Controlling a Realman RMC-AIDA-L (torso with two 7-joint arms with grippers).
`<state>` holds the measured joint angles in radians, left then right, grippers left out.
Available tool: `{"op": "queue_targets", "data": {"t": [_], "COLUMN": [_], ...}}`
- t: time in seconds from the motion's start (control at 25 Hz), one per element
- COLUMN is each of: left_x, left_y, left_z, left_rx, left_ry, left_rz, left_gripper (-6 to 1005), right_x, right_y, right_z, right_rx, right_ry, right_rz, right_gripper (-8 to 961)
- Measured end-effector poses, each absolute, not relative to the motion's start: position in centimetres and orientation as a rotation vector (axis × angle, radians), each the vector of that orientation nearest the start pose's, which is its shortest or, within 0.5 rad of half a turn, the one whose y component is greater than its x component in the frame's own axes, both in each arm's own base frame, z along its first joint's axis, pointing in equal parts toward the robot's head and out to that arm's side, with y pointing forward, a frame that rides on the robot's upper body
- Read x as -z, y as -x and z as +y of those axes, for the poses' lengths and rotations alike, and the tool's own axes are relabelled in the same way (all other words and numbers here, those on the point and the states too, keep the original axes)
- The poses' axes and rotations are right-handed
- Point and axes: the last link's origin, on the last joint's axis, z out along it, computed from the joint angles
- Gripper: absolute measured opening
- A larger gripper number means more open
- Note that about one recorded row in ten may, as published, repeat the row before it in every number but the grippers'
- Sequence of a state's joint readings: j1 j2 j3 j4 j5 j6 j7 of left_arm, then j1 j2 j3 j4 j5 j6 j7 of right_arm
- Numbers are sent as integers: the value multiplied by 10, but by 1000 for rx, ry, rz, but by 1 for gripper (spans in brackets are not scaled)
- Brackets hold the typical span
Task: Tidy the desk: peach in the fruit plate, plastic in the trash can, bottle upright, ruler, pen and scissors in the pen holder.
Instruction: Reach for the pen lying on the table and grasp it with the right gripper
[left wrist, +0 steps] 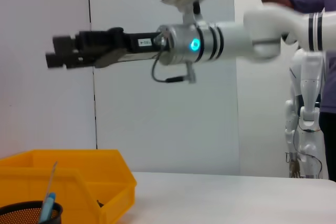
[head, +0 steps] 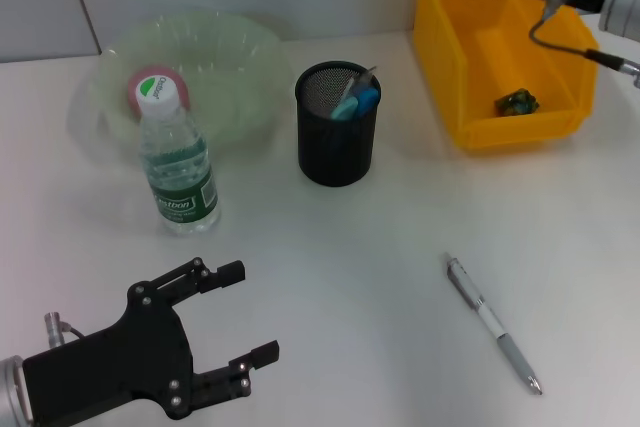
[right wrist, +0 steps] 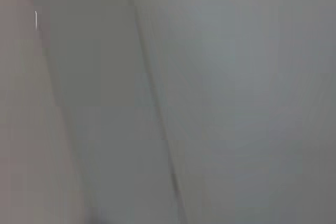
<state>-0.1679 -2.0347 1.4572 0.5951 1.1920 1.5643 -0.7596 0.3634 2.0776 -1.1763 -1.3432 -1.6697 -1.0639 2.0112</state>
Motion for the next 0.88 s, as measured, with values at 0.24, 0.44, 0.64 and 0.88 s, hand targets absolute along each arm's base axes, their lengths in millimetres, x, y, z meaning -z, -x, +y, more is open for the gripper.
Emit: {"op": "queue_targets", "data": {"t": [0.24, 0.44, 0.64, 0.88], "left_x": [41, 42, 42, 42], "left_y": [272, 272, 271, 271], "left_z": [228, 228, 228, 228], "left_rx": [1012, 1011, 1017, 1015], "left_ry": [2647, 2647, 2648, 2648], "left_rz": [-115, -115, -113, -112], "left_gripper": [796, 796, 796, 795], "right_x": [-75, -87, -89, -87], "right_y": [-144, -138, -136, -148], "right_z": [369, 351, 341, 334], "right_rx": [-435, -68, 111, 205], "right_ry": [2415, 2374, 2357, 2296], "right_rz": [830, 1085, 1157, 1275], "right_gripper": [724, 723, 723, 723]}}
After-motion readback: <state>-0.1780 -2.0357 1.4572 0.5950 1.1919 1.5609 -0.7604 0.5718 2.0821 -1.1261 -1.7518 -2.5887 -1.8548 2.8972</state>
